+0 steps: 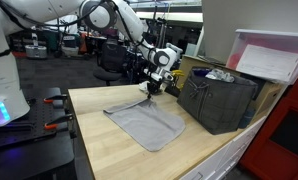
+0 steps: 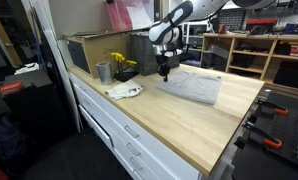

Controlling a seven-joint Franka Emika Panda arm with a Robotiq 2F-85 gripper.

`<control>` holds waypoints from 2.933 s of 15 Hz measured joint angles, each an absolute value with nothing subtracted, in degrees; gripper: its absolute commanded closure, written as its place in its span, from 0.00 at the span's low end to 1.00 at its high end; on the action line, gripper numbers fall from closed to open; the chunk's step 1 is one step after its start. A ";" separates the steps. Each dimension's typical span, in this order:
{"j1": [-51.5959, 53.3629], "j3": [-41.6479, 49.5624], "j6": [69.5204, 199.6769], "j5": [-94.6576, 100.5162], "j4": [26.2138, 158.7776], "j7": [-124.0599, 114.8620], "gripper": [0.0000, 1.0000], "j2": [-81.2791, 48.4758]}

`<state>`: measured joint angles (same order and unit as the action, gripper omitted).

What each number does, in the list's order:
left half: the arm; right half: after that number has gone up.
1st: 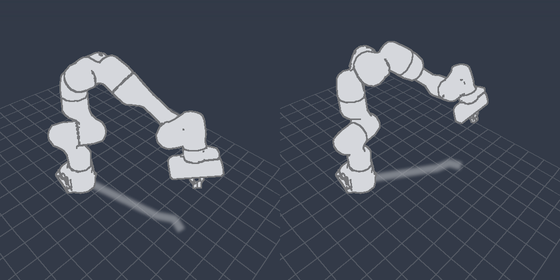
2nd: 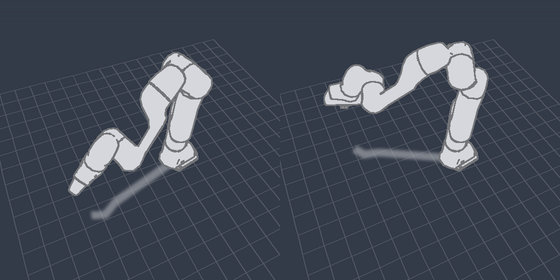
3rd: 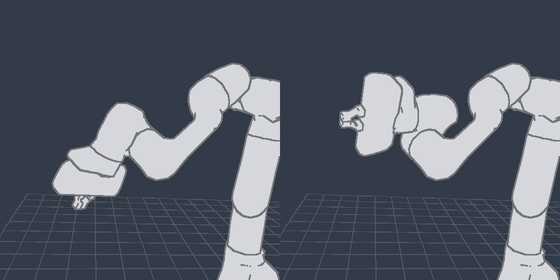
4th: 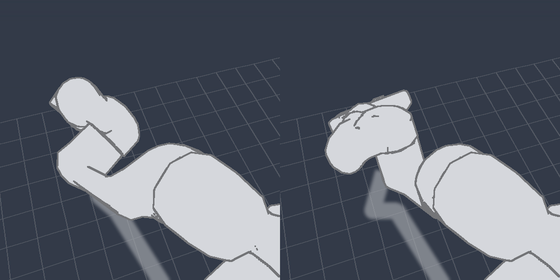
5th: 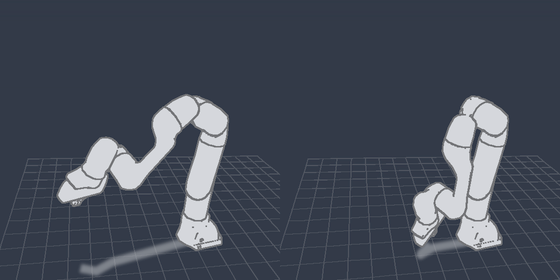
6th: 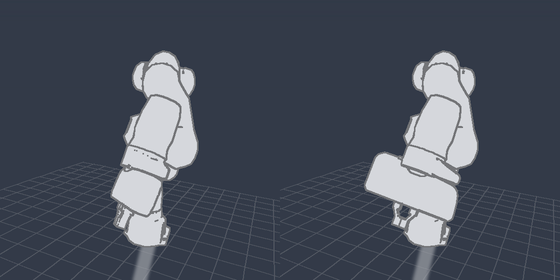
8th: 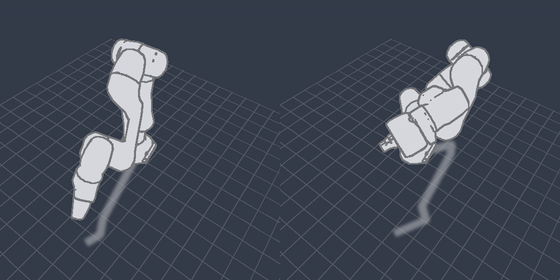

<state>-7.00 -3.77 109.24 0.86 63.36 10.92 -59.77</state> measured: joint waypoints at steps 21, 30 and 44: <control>5.55 -1.92 127.37 9.72 85.43 4.87 0.00 -42.85; -9.49 -2.20 123.14 -3.92 93.94 13.30 0.00 -41.22; -13.09 -2.95 119.34 -16.07 114.43 16.84 0.00 -39.73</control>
<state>-13.09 -2.95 119.34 -16.07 114.43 16.84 -39.73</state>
